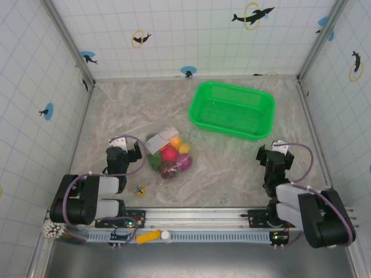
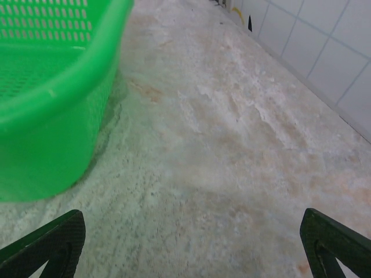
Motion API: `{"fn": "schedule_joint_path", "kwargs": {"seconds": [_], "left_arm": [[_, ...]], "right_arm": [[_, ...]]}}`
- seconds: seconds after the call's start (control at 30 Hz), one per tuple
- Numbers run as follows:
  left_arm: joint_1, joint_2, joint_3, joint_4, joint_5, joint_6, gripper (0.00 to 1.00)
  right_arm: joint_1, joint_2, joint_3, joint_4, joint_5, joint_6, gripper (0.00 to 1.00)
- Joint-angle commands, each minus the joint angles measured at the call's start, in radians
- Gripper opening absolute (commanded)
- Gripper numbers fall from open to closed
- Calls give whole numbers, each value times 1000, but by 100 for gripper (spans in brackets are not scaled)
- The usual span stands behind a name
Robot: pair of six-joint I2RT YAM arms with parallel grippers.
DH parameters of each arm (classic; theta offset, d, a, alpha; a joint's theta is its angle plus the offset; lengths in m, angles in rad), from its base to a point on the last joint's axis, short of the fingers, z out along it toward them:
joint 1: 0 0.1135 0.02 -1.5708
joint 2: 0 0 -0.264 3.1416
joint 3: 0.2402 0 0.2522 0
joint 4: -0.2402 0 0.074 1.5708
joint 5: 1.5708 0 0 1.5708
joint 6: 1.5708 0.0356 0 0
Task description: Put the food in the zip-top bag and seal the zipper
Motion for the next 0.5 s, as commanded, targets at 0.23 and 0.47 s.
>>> {"fn": "schedule_joint_path", "kwargs": {"seconds": [0.23,0.47], "left_arm": [[18,20,-16,66,115,60,98],[18,-23,-11,36,70,41,98]], "right_arm": [[-22,195,-9,278,-76,-53,98],[-22,134,34,13,8,6,98]]}}
